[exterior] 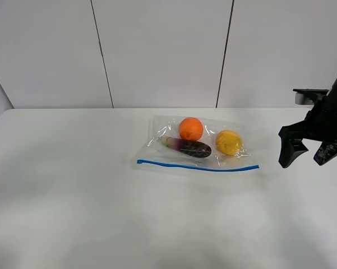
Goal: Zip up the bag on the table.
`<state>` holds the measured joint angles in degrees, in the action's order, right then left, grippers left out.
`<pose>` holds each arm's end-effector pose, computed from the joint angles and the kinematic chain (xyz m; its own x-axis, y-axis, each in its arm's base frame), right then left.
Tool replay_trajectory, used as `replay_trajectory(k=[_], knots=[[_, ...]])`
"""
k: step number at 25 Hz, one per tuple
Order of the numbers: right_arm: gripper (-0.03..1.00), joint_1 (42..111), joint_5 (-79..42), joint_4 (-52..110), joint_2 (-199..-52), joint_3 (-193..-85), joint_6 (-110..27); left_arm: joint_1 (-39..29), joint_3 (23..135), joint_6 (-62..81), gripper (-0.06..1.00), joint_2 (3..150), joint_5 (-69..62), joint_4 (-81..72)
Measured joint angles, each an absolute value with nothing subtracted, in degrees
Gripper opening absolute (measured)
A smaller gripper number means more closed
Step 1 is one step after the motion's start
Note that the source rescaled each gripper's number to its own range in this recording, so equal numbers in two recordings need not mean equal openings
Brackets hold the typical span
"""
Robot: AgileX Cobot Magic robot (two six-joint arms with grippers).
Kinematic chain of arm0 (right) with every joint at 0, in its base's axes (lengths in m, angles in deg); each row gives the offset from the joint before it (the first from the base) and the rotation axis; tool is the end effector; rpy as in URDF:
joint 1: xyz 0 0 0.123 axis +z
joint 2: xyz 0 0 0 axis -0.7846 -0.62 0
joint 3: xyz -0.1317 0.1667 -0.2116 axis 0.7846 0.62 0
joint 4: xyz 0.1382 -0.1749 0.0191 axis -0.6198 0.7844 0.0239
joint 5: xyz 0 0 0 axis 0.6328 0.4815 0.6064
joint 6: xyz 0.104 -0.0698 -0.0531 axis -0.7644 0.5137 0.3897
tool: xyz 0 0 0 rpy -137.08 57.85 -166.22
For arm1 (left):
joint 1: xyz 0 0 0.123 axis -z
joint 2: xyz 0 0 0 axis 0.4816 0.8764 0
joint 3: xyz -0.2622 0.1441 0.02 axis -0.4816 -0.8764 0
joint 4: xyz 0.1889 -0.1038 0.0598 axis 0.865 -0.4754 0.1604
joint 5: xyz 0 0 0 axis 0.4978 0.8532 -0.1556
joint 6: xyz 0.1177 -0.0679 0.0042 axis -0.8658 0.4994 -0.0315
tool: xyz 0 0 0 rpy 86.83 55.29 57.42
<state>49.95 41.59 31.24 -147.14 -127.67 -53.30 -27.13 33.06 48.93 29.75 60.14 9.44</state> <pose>0.2805 0.0051 0.2244 -0.9922 -0.1236 -0.0163 -0.1246 0.9873 0.0981 0.0396 -0.0003 0.2494 -0.8190 -0.0662 -0.5700 -0.0483 0.9977 -0.0466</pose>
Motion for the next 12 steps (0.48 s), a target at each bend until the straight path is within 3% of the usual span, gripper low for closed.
replay_trajectory(k=[5, 12], knots=[[0.9, 49.9, 41.6, 31.2, -145.0, -127.4, -55.0, -27.1, 32.6, 48.9, 0.82, 19.3, 59.5, 9.1], [0.9, 49.9, 41.5, 32.5, -131.0, -121.2, -55.7, -27.1, 32.6, 48.9, 0.82, 9.6, 59.5, 8.4]])
